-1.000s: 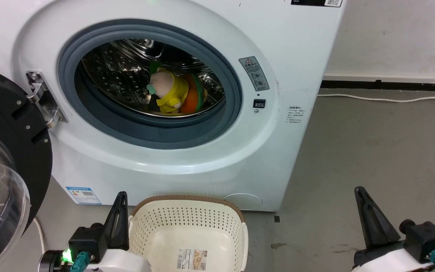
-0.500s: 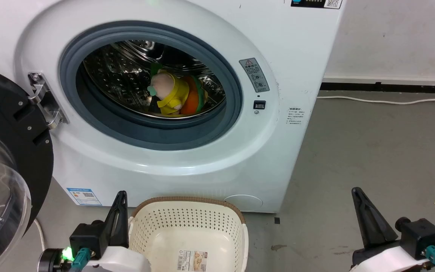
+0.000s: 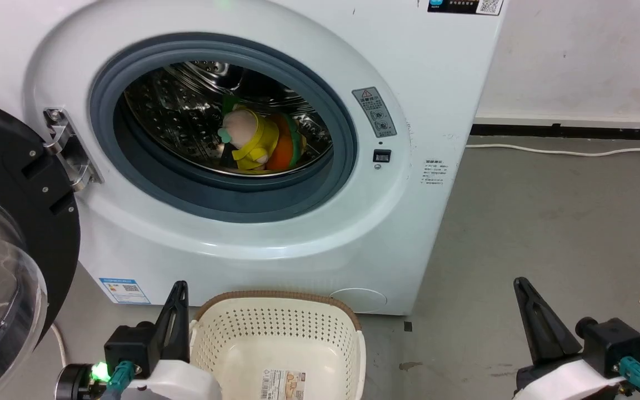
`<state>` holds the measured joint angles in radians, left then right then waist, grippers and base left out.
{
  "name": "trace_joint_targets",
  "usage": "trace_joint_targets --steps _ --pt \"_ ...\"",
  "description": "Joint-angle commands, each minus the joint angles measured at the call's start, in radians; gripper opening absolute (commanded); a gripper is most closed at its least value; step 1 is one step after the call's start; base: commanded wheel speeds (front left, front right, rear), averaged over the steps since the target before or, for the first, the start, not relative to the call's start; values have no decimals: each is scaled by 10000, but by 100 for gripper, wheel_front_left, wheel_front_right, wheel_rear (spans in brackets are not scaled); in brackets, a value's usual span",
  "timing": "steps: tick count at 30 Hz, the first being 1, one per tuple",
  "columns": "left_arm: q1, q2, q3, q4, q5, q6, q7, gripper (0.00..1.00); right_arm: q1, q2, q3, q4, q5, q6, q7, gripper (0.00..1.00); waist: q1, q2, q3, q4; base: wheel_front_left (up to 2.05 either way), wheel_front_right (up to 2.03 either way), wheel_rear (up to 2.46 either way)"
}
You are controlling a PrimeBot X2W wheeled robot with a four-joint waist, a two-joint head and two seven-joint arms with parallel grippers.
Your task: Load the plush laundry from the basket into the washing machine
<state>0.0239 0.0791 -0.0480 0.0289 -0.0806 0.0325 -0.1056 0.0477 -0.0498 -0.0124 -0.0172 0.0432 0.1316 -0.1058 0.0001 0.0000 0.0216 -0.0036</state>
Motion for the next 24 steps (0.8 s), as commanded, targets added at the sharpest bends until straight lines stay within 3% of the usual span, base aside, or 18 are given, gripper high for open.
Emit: trace_joint_targets --steps 1,24 --pt "-117 -26 49 -67 107 -15 66 0 -190 -3 21 30 -53 -6 63 0 0 0 -5 1 0 0 0" --pt "-175 -151 254 -173 440 -163 537 0 -327 -4 70 97 -234 -7 537 0 0 0 -105 18 0 0 0"
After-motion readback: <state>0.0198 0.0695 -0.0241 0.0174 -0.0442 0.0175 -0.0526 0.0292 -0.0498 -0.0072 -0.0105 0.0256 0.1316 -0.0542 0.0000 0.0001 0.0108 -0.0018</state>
